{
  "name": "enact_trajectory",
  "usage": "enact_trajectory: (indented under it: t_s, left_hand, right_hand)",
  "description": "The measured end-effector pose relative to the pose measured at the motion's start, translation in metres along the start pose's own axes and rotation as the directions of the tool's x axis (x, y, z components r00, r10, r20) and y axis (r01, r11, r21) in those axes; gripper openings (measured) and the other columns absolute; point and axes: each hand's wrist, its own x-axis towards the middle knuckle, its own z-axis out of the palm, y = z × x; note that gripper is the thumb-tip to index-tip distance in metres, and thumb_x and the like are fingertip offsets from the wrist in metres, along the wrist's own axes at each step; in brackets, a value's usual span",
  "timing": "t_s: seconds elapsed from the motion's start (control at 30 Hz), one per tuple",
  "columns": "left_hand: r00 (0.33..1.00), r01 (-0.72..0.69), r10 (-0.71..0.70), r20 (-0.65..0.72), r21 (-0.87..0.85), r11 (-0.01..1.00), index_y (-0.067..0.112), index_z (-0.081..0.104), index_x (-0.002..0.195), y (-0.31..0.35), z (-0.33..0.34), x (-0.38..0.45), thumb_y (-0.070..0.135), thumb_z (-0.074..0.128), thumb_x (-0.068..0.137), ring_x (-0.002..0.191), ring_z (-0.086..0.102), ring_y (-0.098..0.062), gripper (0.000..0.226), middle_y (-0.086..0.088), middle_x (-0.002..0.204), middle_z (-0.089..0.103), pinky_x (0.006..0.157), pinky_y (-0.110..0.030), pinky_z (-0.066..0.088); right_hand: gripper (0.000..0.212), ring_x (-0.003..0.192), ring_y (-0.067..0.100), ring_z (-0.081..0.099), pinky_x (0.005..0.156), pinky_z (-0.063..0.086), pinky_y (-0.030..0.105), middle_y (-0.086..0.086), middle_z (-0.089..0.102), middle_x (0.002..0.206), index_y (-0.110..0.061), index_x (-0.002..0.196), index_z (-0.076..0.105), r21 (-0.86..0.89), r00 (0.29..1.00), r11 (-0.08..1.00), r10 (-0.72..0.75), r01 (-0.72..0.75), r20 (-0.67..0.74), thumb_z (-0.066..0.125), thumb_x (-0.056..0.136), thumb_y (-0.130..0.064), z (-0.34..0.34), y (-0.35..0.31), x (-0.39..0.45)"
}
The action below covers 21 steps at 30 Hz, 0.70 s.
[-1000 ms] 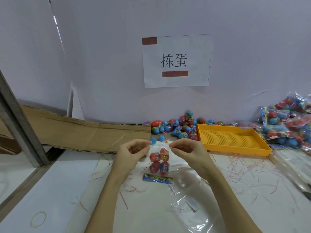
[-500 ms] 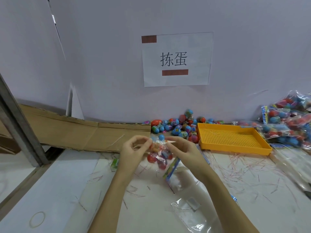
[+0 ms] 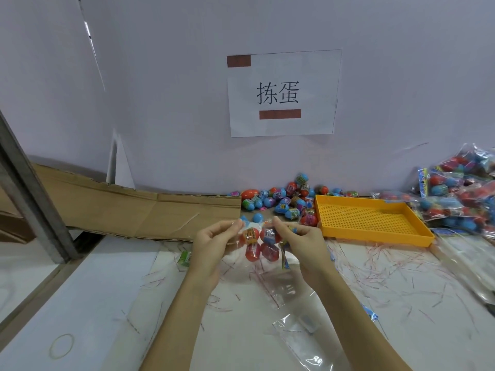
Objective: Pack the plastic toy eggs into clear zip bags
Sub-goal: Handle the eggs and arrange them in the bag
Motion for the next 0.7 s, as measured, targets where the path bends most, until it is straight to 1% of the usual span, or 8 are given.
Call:
enact_trajectory:
  t_s: [0.1,0.23,0.3,0.37,0.43,0.53,0.6,0.7]
  left_hand:
    - [1.0,-0.006,0.006,0.006,0.053,0.999,0.015,0.082,0.096,-0.001,0.001,0.001,0.025,0.075,0.093,0.08,0.071,-0.014,0.012,-0.007,0.094,0.078,0.073,-0.031,0.059]
    - [0.991,-0.029,0.016,0.132,0.1,0.995,0.014,0.078,0.084,0.002,-0.004,0.001,0.026,0.076,0.092,0.072,0.066,-0.012,0.014,-0.005,0.084,0.074,0.059,-0.023,0.053]
    - [0.987,-0.07,0.051,0.152,0.125,0.99,0.015,0.076,0.082,0.001,-0.004,0.001,0.025,0.075,0.093,0.071,0.065,-0.013,0.015,-0.007,0.083,0.073,0.059,-0.024,0.053]
    - [0.993,-0.082,0.072,0.097,0.093,0.992,0.016,0.075,0.082,0.0,-0.005,0.002,0.025,0.072,0.096,0.069,0.063,-0.015,0.017,-0.007,0.082,0.071,0.059,-0.027,0.052]
    - [0.997,-0.079,0.078,0.022,0.053,0.995,0.021,0.073,0.08,0.0,-0.007,0.004,0.025,0.069,0.098,0.07,0.063,-0.016,0.019,-0.005,0.081,0.07,0.061,-0.032,0.052]
    - [0.997,-0.067,0.068,-0.041,0.039,0.997,0.022,0.074,0.078,0.0,-0.01,0.007,0.022,0.07,0.098,0.074,0.067,-0.02,0.02,-0.003,0.08,0.072,0.063,-0.035,0.054]
    - [0.995,-0.06,0.065,-0.071,0.072,0.996,0.02,0.074,0.076,-0.001,-0.009,0.007,0.017,0.069,0.096,0.075,0.067,-0.022,0.021,-0.006,0.08,0.073,0.063,-0.037,0.055]
    - [0.999,0.001,-0.001,-0.047,0.003,1.0,0.016,0.07,0.068,0.0,-0.007,0.006,0.01,0.061,0.092,0.068,0.066,-0.021,0.026,-0.008,0.076,0.071,0.056,-0.031,0.055]
  right_hand:
    - [0.016,0.079,0.015,0.077,0.061,0.056,0.015,0.002,0.079,0.082,-0.029,0.08,0.084,0.014,0.999,0.999,-0.034,0.035,-0.03,0.073,0.089,-0.038,0.004,0.001,-0.002]
    - [0.021,0.077,0.02,0.078,0.057,0.058,0.021,0.003,0.079,0.082,-0.025,0.085,0.082,0.013,0.999,1.0,-0.017,0.017,-0.035,0.075,0.078,-0.044,0.0,-0.002,-0.001]
    - [0.023,0.078,0.012,0.077,0.058,0.058,0.02,-0.006,0.079,0.083,-0.03,0.09,0.08,0.002,1.0,1.0,-0.013,0.013,-0.017,0.073,0.077,-0.048,-0.003,-0.004,0.0]
    - [0.022,0.084,0.002,0.074,0.062,0.057,0.02,-0.02,0.077,0.087,-0.034,0.106,0.072,-0.006,0.998,1.0,0.01,-0.01,0.056,0.07,0.088,-0.047,-0.007,-0.004,0.002]
    - [0.022,0.088,0.01,0.076,0.067,0.06,0.025,-0.011,0.078,0.094,-0.025,0.114,0.069,-0.011,0.989,0.998,0.063,-0.062,0.132,0.07,0.094,-0.035,-0.01,-0.003,0.003]
    - [0.012,0.084,0.017,0.077,0.066,0.06,0.023,0.002,0.079,0.088,-0.01,0.105,0.074,-0.084,0.995,0.995,0.058,-0.052,0.078,0.063,0.1,-0.015,-0.009,-0.001,0.004]
    - [0.014,0.079,0.015,0.077,0.062,0.059,0.021,-0.002,0.079,0.081,-0.013,0.098,0.074,-0.101,0.999,0.995,0.023,-0.02,0.027,0.06,0.101,-0.011,-0.006,-0.001,0.004]
    - [0.018,0.075,0.014,0.076,0.062,0.059,0.021,-0.004,0.078,0.08,-0.018,0.097,0.073,-0.233,0.993,0.968,-0.081,0.098,0.084,0.058,0.103,-0.012,-0.008,0.0,0.004]
